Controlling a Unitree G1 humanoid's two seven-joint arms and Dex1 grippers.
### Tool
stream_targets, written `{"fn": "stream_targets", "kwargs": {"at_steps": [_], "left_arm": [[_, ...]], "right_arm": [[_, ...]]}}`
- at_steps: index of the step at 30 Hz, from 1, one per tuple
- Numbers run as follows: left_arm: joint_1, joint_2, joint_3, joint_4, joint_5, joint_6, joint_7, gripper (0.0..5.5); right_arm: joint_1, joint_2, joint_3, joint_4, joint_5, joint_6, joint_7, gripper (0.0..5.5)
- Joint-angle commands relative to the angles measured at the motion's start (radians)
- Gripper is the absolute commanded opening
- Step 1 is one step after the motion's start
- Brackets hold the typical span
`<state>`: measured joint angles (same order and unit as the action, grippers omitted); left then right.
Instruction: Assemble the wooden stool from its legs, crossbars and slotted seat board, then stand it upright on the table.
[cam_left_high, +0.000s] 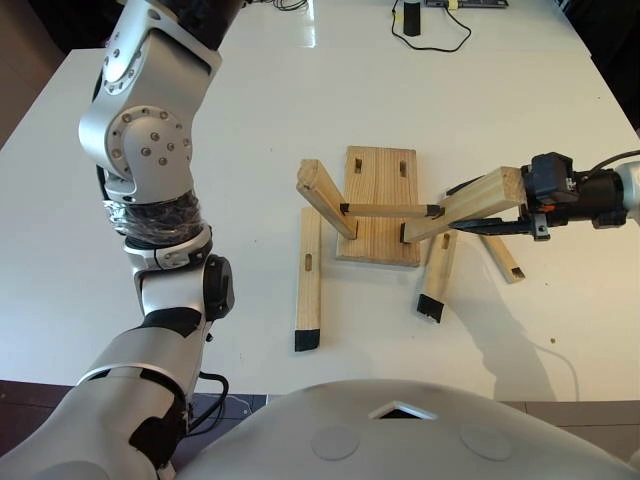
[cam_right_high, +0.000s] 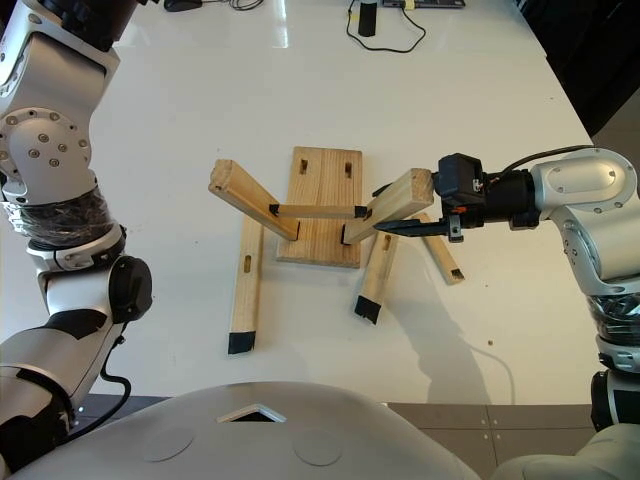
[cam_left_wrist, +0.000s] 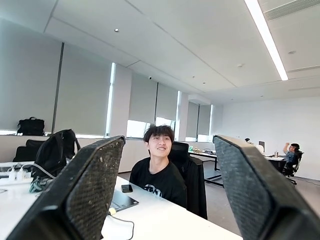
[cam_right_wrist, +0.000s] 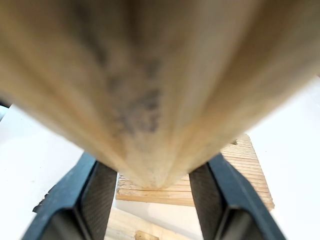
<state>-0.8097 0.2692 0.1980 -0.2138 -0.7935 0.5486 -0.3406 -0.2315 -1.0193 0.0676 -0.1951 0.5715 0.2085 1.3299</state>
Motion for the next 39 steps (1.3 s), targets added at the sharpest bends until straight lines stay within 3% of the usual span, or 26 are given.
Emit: {"fn": "stream_targets", "kwargs": {"at_steps": [1,6,11,15,23,30,39], "left_arm": [[-0.009,0.008,0.002,0.005,0.003,0.012,0.005,3.26],[0.005,0.018,-0.001,-0.012,0.006,0.015,-0.006,3.26],[0.416,0.257,-0.187,0.068,0.387,-0.205,-0.188,3.26],[0.575,0.310,-0.115,0.190,0.439,-0.396,-0.300,3.26],[0.598,0.306,-0.210,0.105,0.383,-0.508,-0.584,3.26],[0.648,0.411,-0.239,0.115,0.408,-0.540,-0.783,3.26],[0.693,0.432,-0.272,0.061,0.394,-0.507,-0.856,3.26]], "right_arm": [[0.098,-0.001,0.076,0.014,-0.071,0.049,0.028,2.01],[0.099,-0.002,0.076,0.015,-0.070,0.049,0.028,2.01],[0.100,-0.001,0.070,0.002,-0.058,0.055,0.023,2.01],[0.135,-0.019,0.048,-0.004,-0.048,0.047,0.023,2.01],[0.086,-0.019,0.060,0.005,-0.049,0.064,0.045,2.01],[0.046,-0.023,0.081,0.030,-0.056,0.056,0.065,2.01],[-0.016,-0.030,0.112,0.065,-0.069,0.062,0.116,2.01]]}}
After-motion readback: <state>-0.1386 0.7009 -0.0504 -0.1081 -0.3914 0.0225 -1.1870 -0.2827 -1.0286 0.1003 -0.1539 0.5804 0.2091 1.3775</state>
